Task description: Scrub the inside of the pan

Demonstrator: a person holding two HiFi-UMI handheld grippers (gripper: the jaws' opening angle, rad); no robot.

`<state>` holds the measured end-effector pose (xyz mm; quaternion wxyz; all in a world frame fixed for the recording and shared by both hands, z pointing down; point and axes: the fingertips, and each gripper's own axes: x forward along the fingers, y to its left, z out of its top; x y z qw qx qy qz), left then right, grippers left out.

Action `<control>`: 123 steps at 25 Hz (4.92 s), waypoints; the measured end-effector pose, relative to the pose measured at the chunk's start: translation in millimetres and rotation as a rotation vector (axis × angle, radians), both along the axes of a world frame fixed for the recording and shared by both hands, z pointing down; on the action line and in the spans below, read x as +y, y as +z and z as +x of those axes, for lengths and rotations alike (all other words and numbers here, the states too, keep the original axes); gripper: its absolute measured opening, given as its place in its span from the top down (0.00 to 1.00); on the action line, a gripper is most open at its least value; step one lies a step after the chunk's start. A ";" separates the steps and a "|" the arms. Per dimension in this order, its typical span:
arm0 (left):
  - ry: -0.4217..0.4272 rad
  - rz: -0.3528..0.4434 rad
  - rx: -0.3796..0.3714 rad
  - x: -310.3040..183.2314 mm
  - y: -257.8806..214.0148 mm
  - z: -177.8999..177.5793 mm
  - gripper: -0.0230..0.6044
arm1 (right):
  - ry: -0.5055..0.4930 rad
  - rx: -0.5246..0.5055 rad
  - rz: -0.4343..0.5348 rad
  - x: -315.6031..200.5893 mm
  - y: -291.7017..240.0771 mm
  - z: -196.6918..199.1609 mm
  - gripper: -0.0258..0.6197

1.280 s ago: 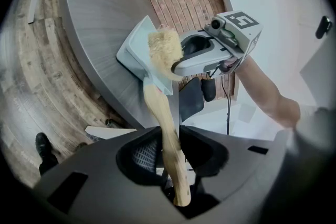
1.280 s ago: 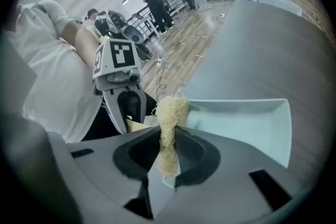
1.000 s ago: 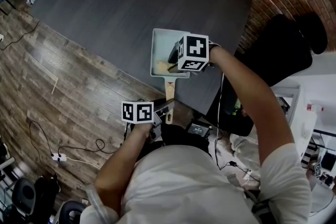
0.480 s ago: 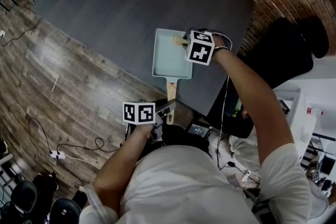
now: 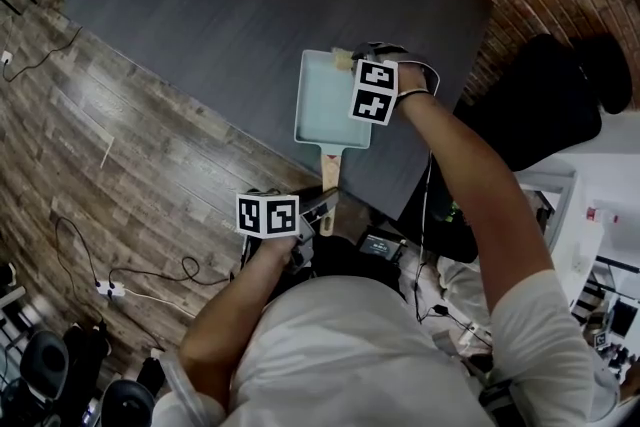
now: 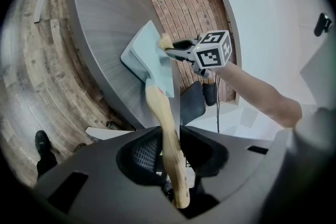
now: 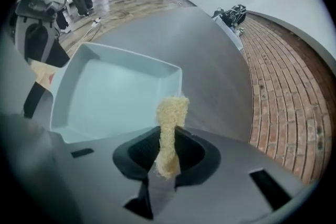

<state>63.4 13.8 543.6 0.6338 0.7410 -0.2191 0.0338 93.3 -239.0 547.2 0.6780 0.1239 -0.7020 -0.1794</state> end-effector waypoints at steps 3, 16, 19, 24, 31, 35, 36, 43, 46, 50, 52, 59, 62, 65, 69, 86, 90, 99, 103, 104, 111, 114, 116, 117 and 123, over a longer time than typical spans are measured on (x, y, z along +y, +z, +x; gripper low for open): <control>-0.012 0.000 -0.002 -0.5 -0.4 -0.4 0.78 | -0.014 0.023 0.016 1.3 9.4 3.2 0.83; -0.047 -0.006 -0.007 -1.1 0.8 -4.0 0.79 | 0.018 0.050 -0.096 18.1 31.5 1.7 0.83; -0.053 -0.008 -0.009 -0.6 1.9 -5.6 0.79 | 0.052 0.041 -0.136 24.2 35.1 1.3 0.83; -0.061 -0.006 -0.010 -1.8 1.1 -5.8 0.79 | 0.083 0.026 -0.166 29.7 34.9 1.2 0.83; -0.071 -0.007 -0.012 -2.9 0.8 -7.8 0.79 | 0.131 -0.010 -0.236 47.9 34.4 0.3 0.83; -0.072 -0.009 -0.014 -3.3 0.8 -8.5 0.79 | 0.150 -0.041 -0.275 60.4 34.3 -2.6 0.83; -0.072 -0.009 -0.014 -3.3 0.9 -8.4 0.79 | 0.156 -0.047 -0.285 63.1 34.2 -2.8 0.83; -0.080 -0.004 -0.014 -3.5 1.1 -8.8 0.79 | 0.207 -0.091 -0.377 82.7 33.8 -6.1 0.83; -0.083 -0.007 -0.014 -3.2 1.4 -8.9 0.79 | 0.237 -0.116 -0.435 92.4 33.6 -7.9 0.83; -0.087 -0.007 -0.013 -3.2 1.0 -9.4 0.79 | 0.259 -0.130 -0.497 103.9 32.4 -8.6 0.83; -0.088 -0.006 -0.011 -3.5 1.0 -9.2 0.79 | 0.276 -0.130 -0.517 108.2 32.8 -7.0 0.83; -0.090 -0.008 -0.014 -4.6 1.4 -9.0 0.79 | 0.326 -0.177 -0.608 123.1 34.1 -8.1 0.83; -0.089 -0.008 -0.017 -3.7 1.6 -9.3 0.79 | 0.350 -0.202 -0.665 131.5 34.2 -9.7 0.83; -0.088 -0.010 -0.019 -3.6 1.2 -8.7 0.79 | 0.358 -0.212 -0.720 139.2 33.7 -10.0 0.83; -0.086 -0.011 -0.022 -4.1 0.2 -9.4 0.79 | 0.341 -0.199 -0.768 145.6 32.3 -12.5 0.83; -0.093 -0.024 -0.020 -4.3 1.4 -10.3 0.79 | 0.441 -0.213 -0.913 150.8 27.5 -12.6 0.83; -0.089 -0.027 -0.020 -4.0 1.0 -10.5 0.79 | 0.505 -0.247 -0.941 152.1 24.6 -11.8 0.83; -0.083 -0.033 -0.020 -4.2 1.1 -10.2 0.79 | 0.577 -0.321 -0.993 154.9 18.9 -12.5 0.83; -0.078 -0.038 -0.018 -4.5 1.5 -11.1 0.79 | 0.532 -0.379 -0.998 157.6 9.2 -17.1 0.83; -0.077 -0.039 -0.018 -4.7 1.3 -11.5 0.79 | 0.514 -0.402 -1.003 158.1 4.7 -19.9 0.83; -0.072 -0.045 -0.021 -4.5 1.6 -11.9 0.79 | 0.412 -0.631 -0.981 153.7 -35.6 -35.2 0.83; -0.071 -0.049 -0.026 -4.2 1.9 -11.2 0.79 | 0.444 -0.663 -0.850 128.6 -36.3 -16.0 0.83; -0.071 -0.050 -0.029 -4.0 1.9 -9.8 0.79 | 0.486 -0.666 -0.753 109.1 -33.1 4.0 0.83; -0.071 -0.050 -0.030 -3.7 2.0 -9.4 0.79 | 0.506 -0.664 -0.708 100.3 -31.1 14.1 0.83; -0.071 -0.052 -0.033 -2.6 0.9 -10.6 0.79 | 0.622 -0.625 -0.489 57.2 -17.0 64.2 0.83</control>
